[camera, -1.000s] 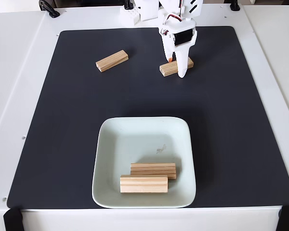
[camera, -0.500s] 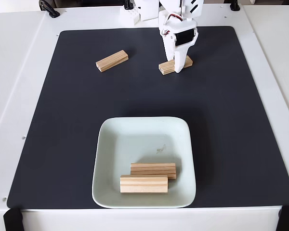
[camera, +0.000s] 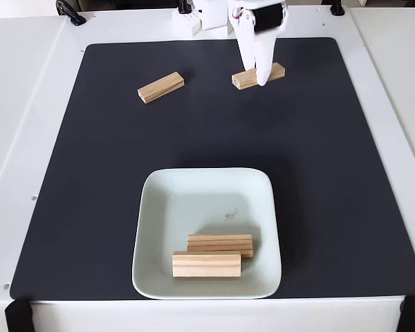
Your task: Pick up the wooden block and place them on the plate.
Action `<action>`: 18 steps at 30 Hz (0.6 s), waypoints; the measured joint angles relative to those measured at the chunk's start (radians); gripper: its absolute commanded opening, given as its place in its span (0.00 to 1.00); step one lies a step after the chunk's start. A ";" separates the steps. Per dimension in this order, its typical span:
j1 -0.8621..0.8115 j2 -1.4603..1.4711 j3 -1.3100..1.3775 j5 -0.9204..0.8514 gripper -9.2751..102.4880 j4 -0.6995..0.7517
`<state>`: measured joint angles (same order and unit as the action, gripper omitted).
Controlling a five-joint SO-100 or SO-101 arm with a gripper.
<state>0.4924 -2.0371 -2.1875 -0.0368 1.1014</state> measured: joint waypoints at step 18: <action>-0.247 -0.020 0.140 0.000 0.08 -0.290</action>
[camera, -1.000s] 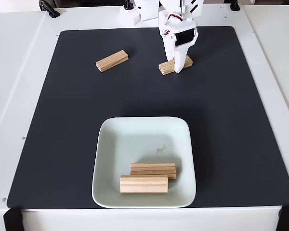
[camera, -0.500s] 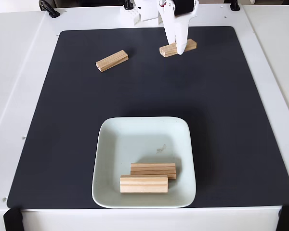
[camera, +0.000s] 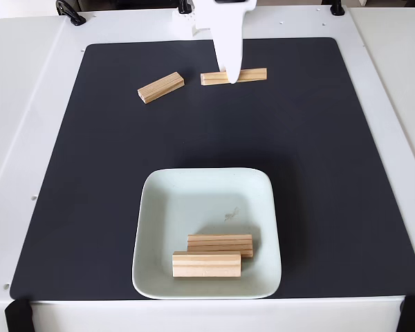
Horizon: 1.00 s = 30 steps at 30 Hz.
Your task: Pick up the wooden block and place them on the plate.
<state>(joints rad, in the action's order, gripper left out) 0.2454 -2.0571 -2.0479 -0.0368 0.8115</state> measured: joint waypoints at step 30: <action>-0.077 1.155 1.210 0.003 0.08 -0.002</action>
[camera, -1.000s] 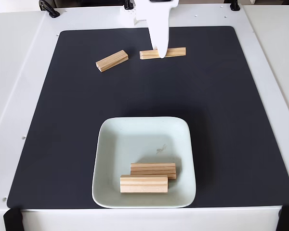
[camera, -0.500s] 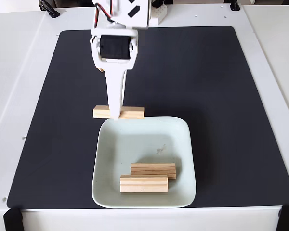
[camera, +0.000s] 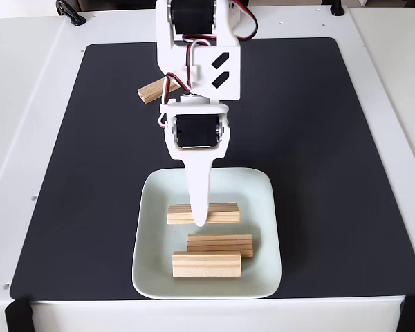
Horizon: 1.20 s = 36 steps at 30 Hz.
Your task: Pick up the wooden block and place them on the plate.
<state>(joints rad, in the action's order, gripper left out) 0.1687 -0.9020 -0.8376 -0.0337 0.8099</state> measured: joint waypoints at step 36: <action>0.026 0.002 0.000 0.000 0.08 0.017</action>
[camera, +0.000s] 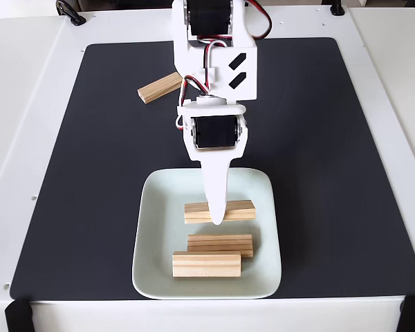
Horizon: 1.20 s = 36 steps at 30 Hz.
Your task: Pick up the wooden block and place them on the plate.
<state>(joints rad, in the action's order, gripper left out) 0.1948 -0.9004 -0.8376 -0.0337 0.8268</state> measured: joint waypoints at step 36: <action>-0.003 0.000 0.000 0.000 0.31 -0.035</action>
<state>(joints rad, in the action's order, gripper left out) 0.1917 -0.9004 -0.8376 -0.0337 0.7915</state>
